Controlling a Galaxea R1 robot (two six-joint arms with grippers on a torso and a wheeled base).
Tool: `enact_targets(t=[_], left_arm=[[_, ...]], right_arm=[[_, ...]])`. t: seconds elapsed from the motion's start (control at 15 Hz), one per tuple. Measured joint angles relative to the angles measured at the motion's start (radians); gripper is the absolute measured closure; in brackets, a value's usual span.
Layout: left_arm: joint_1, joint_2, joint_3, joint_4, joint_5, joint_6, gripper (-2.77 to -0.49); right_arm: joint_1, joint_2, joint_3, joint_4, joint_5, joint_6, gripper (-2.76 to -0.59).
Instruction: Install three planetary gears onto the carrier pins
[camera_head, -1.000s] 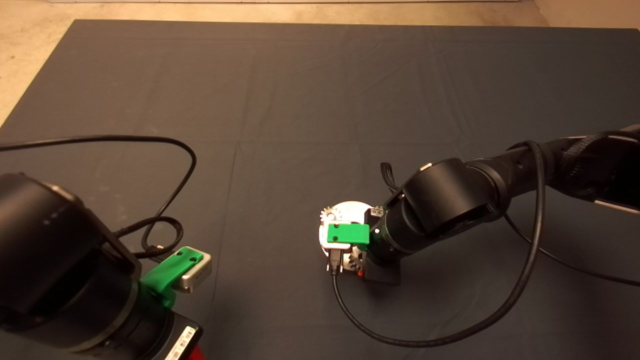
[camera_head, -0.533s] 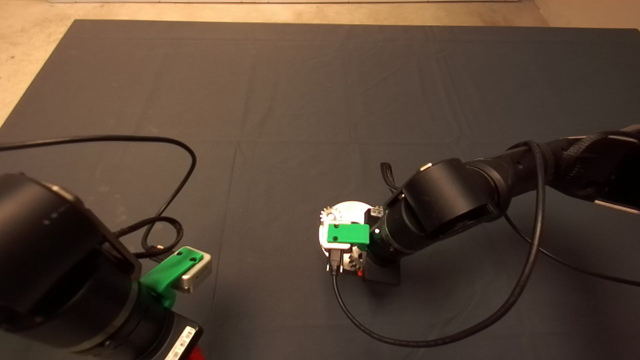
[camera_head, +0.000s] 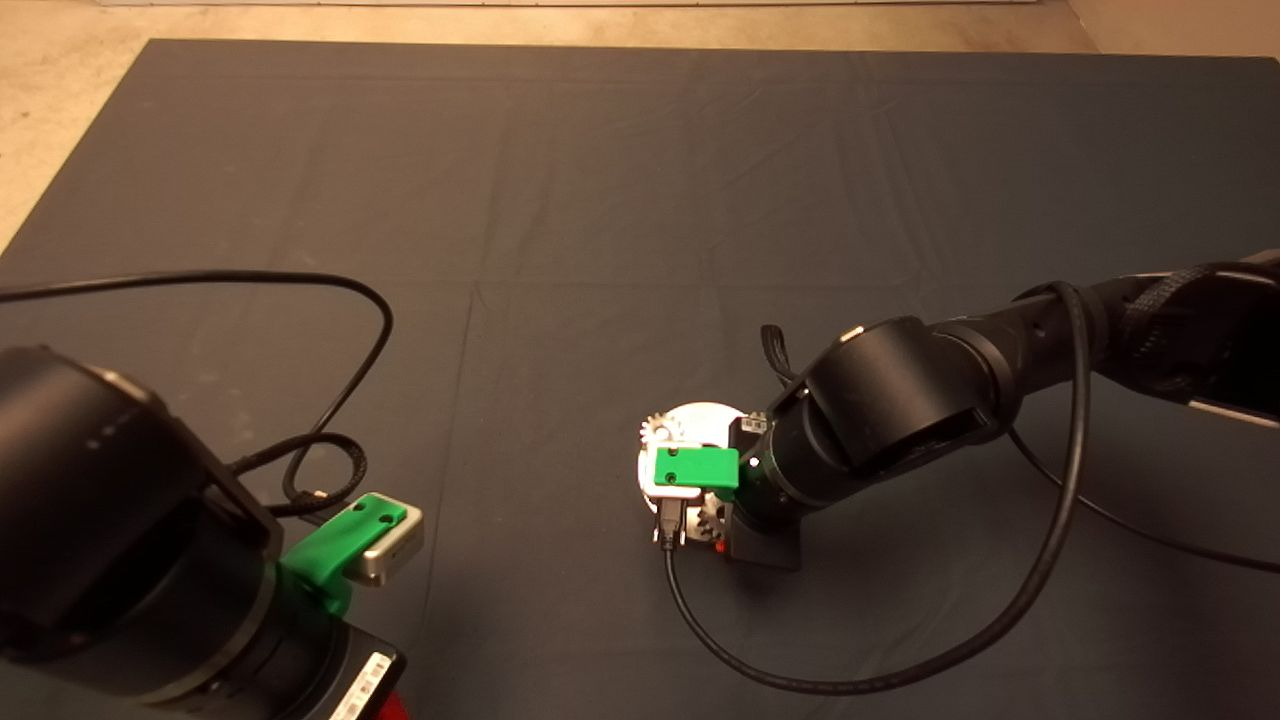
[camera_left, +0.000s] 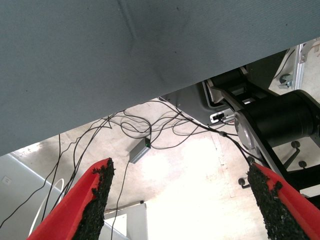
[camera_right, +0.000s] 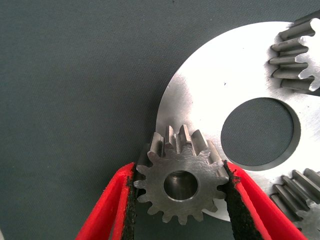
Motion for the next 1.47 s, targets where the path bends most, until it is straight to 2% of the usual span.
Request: enact_targets(t=[0.2,0.93,1.47], left_arm=[[0.0,0.0,0.0,0.0,0.0,0.0,-1.88],[0.0,0.0,0.0,0.0,0.0,0.0,-1.88],[0.0,0.0,0.0,0.0,0.0,0.0,-1.88]], right_arm=[[-0.013,0.0,0.0,-0.002,-0.002,0.0,-1.07],[-0.014,0.0,0.0,-0.003,-0.002,0.0,-1.07],[-0.013,0.0,0.004,-0.002,0.004,0.0,-1.36]])
